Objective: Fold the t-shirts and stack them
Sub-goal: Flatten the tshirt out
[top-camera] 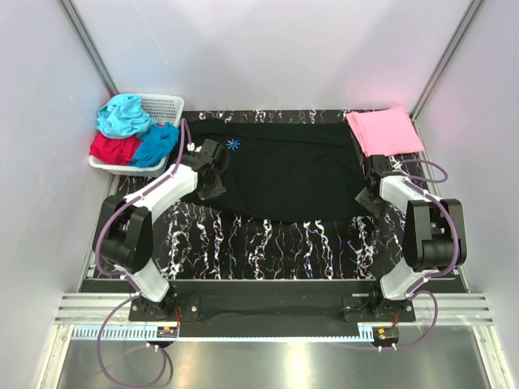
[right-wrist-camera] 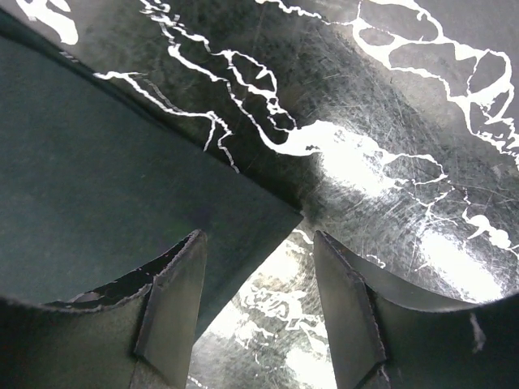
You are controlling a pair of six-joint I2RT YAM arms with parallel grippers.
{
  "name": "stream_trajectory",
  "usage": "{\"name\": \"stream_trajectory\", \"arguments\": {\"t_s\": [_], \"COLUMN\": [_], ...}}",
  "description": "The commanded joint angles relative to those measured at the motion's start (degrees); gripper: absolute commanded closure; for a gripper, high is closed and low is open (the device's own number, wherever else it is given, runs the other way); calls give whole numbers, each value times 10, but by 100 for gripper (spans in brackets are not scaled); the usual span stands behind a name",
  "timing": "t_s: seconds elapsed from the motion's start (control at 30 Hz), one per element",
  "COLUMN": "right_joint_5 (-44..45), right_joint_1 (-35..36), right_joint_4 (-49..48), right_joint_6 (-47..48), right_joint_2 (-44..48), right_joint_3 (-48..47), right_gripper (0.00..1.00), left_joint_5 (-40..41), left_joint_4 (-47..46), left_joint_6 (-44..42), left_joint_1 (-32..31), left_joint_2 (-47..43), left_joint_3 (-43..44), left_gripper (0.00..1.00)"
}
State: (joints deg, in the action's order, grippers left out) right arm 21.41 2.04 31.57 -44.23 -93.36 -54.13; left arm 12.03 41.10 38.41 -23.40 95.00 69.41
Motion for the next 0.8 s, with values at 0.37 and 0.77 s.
{"name": "stream_trajectory", "arguments": {"t_s": [0.37, 0.77], "right_joint_5": [-69, -31], "right_joint_1": [-16, -16], "right_joint_4": [-49, -20], "right_joint_6": [11, 6], "right_joint_2": [-2, 29], "right_joint_3": [19, 13], "right_gripper": [42, 100], "left_joint_5": [10, 35], "left_joint_4": [3, 20], "left_joint_6": [-12, 3], "left_joint_1": [3, 5], "left_joint_2": [-2, -43], "left_joint_3": [31, 26], "left_gripper": [100, 100]}}
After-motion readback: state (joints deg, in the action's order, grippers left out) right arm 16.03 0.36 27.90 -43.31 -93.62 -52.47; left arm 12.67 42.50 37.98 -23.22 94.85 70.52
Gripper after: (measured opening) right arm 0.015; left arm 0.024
